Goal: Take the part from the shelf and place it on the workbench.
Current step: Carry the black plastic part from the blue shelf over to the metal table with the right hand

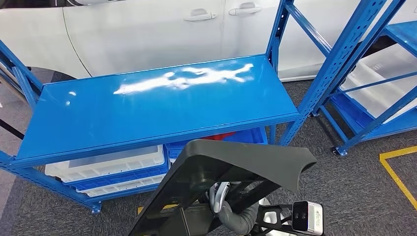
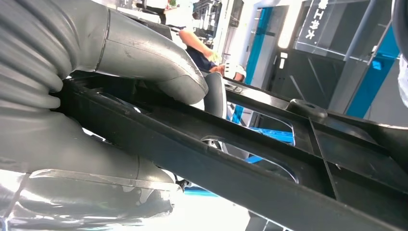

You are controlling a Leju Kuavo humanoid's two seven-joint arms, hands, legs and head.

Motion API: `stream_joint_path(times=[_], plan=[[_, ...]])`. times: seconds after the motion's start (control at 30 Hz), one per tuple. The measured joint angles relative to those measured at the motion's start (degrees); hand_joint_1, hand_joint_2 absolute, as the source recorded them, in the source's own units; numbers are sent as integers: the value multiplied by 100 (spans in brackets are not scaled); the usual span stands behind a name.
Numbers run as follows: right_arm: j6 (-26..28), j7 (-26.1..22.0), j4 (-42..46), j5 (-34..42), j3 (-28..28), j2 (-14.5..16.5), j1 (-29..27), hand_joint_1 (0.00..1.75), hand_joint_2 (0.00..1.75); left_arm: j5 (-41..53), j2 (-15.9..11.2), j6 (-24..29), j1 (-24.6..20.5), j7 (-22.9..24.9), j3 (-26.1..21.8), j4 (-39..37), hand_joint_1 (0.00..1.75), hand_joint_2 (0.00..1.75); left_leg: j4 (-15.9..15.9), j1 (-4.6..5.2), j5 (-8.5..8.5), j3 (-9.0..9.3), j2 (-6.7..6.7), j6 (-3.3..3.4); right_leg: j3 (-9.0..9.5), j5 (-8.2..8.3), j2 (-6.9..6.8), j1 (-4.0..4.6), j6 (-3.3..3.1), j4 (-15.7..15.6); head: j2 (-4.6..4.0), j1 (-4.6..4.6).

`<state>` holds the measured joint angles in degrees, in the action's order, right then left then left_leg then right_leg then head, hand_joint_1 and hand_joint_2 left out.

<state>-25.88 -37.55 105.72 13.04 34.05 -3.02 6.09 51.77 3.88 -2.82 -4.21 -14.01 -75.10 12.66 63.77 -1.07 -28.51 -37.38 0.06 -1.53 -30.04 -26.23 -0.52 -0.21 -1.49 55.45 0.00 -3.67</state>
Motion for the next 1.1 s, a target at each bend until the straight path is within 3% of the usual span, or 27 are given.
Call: stream_joint_path(times=[0.07, 0.1, 0.13, 0.2, 0.27, 0.3, 0.4, 0.47, 0.57, 0.6, 0.63, 0.67, 0.73, 0.8, 0.9, 0.97, 1.07, 1.1], plan=[[0, 0, -52, 19, 0, -13, 2, 175, 175, -1, 5, 0, 4, 0, 0, 0, 0, 175, 760, -6, -423, -225, 0, -35, -122, 81, -8, 9, -13, 18, 0, 0], [0, 0, -79, 25, 0, -19, 2, 175, 175, -2, 5, 0, 7, 0, -1, 0, 0, 175, 984, -8, -491, -253, 0, -48, -187, 118, -11, 10, -9, 35, 0, 0], [-1, 0, -102, 31, 0, -24, 2, 175, 175, -1, 4, 0, 9, 0, -1, 0, 0, 175, 985, -9, -436, -171, 1, -57, -252, 150, -12, 8, 2, 59, 0, 0], [-7, 0, -133, 49, 0, -30, 2, 175, 175, 0, 3, 2, 9, -2, -2, 0, 0, 175, 352, -17, -145, 299, 2, -61, -370, 193, -11, -4, 34, 126, 0, 0], [-15, 0, -144, 61, 0, -34, 0, 175, 175, 2, 4, 15, 1, -6, -2, 0, 0, 175, -400, 0, -21, 769, -8, -22, -466, 223, -10, 3, 89, 194, 0, 0], [-17, 0, -148, 64, 0, -37, -3, 175, 175, 3, 4, 25, 0, -8, -2, 0, 0, 175, -589, 12, -32, 865, -16, 14, -495, 241, -10, 11, 121, 218, 0, 0], [-2, 0, -162, 58, 0, -52, -31, 175, 175, 4, 7, 55, 10, -8, -3, 0, 0, 175, -659, 19, -4, 830, -21, 154, -537, 289, 0, 11, 224, 249, 0, 0], [7, 0, -163, 51, 0, -61, -46, 175, 175, 3, 10, 68, 12, -7, -4, 0, 0, 175, -676, 5, 62, 789, -4, 250, -658, 77, 17, -7, 287, 515, 0, 1], [8, 0, -171, 49, 0, -79, -74, 175, 175, 2, 11, 81, 14, -7, -7, 0, 0, 175, -674, 14, 142, 694, 12, 314, -1107, -542, 28, -30, 359, 1637, 0, 1], [9, 0, -178, 48, 0, -86, -88, 175, 175, 1, 11, 83, 17, -7, -8, 0, 0, 175, -671, 21, 162, 667, 13, 315, -1191, -626, 28, -34, 366, 1887, 0, 0], [9, 0, -183, 47, 0, -93, -98, 175, 175, 1, 10, 83, 20, -7, -9, 0, 0, 175, -670, 28, 176, 650, 12, 312, -1159, -593, 28, -37, 360, 1908, 0, 0], [8, 0, -187, 46, 0, -99, -104, 175, 175, 1, 10, 83, 21, -7, -10, 0, 0, 175, -669, 36, 186, 643, 10, 308, -1002, -456, 28, -37, 341, 1676, 0, 0], [8, 0, -190, 44, 0, -106, -104, 175, 175, 1, 16, 83, 20, -7, -10, 0, 0, 175, -669, 53, 197, 644, 4, 292, -494, -119, 35, -14, 257, 826, 0, 0], [9, 0, -189, 43, 0, -108, -103, 175, 175, 1, 26, 83, 13, -7, -10, 0, 0, 175, -661, 64, 214, 626, 2, 251, -204, 19, 40, 24, 178, 266, 0, 0], [8, -1, -188, 40, 0, -113, -107, 175, 175, 1, 28, 83, 8, -7, -11, 0, 0, 175, -666, 59, 233, 597, 9, 156, -198, 49, 39, 27, 117, 144, 0, 0], [7, -2, -187, 40, 0, -114, -102, 175, 175, 1, 23, 83, 7, -8, -11, 0, 0, 175, -468, 60, 71, 509, 5, 107, -182, 109, 21, -7, 57, 57, 0, 0], [7, -2, -191, 41, 0, -113, -107, 175, 175, 2, 21, 81, 18, -8, -11, 0, 0, 175, 592, 35, -495, 48, -1, 50, -216, 153, -6, -8, 7, 31, 0, 0], [7, -2, -195, 40, 0, -113, -111, 175, 175, 1, 21, 82, 26, -8, -12, 0, 0, 175, 882, 27, -592, -73, -1, 30, -236, 158, -8, -4, 5, 46, 0, 0]])
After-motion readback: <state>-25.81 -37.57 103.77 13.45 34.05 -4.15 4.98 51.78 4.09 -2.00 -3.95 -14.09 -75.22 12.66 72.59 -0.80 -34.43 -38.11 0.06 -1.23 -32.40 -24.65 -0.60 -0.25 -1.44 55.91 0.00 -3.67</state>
